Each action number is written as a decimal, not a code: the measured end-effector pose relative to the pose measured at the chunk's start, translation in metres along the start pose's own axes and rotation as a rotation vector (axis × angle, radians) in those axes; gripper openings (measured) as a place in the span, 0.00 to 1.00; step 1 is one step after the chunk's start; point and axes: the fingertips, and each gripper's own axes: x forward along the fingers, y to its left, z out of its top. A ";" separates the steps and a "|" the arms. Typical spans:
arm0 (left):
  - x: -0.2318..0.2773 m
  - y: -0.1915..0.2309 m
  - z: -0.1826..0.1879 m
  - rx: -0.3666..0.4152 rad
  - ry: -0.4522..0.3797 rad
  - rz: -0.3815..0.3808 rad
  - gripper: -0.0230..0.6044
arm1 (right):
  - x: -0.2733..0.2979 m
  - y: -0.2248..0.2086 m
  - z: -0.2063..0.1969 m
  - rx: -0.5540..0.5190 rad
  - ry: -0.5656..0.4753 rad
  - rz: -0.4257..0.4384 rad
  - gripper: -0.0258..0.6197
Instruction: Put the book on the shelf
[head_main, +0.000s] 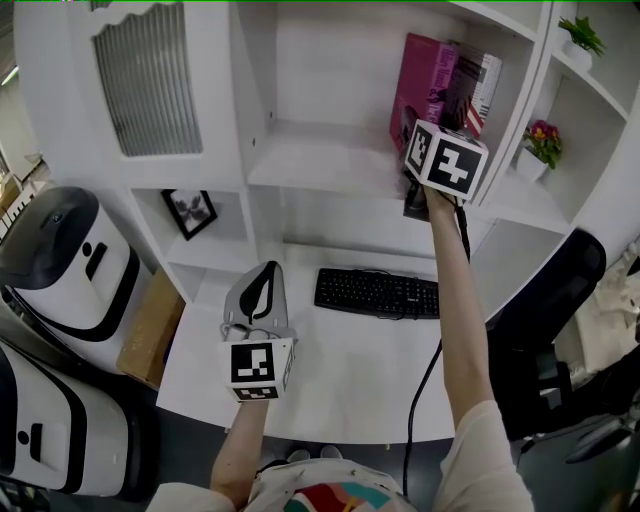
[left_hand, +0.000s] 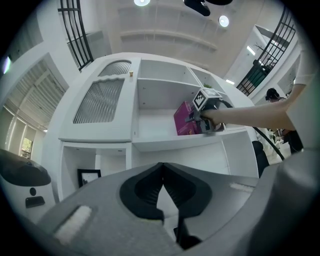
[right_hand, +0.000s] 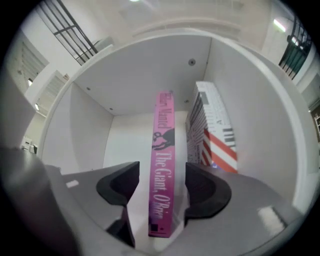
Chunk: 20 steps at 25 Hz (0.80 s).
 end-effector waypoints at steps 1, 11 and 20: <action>-0.002 -0.001 0.001 0.000 -0.001 -0.002 0.04 | -0.010 -0.001 0.004 -0.012 -0.025 0.001 0.45; -0.014 -0.026 0.006 -0.003 -0.004 -0.042 0.04 | -0.107 0.005 0.023 -0.019 -0.163 0.116 0.45; -0.026 -0.038 0.021 -0.013 -0.046 -0.046 0.04 | -0.210 0.014 0.005 -0.088 -0.310 0.091 0.22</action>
